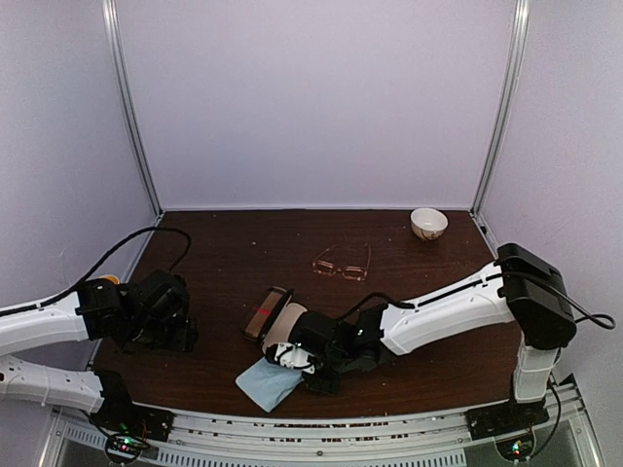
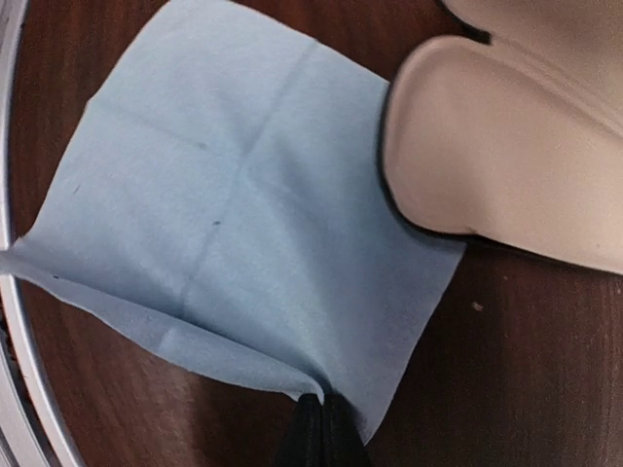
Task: Organize the sunglasses
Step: Move the corner of the glasses cleaning cloth to the center of the board.
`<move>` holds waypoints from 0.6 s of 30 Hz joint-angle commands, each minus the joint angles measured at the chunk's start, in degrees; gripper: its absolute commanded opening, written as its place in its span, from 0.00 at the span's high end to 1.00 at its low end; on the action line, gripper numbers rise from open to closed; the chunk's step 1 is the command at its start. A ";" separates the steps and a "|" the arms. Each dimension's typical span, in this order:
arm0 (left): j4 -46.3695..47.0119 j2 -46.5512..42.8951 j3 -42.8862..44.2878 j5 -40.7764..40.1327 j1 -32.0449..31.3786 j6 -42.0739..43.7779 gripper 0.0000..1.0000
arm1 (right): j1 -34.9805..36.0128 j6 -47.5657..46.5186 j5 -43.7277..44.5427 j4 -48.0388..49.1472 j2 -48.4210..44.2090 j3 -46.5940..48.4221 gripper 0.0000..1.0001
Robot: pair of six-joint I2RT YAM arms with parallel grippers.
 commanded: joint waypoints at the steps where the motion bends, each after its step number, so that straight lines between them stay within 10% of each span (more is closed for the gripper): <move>1: 3.04 1.81 3.32 0.85 0.45 2.79 0.37 | -2.81 2.60 5.09 -5.97 0.02 -5.81 1.00; 18: 9.18 12.02 8.50 2.50 0.45 8.96 0.37 | -6.57 21.92 9.50 -9.26 -7.16 -15.90 1.00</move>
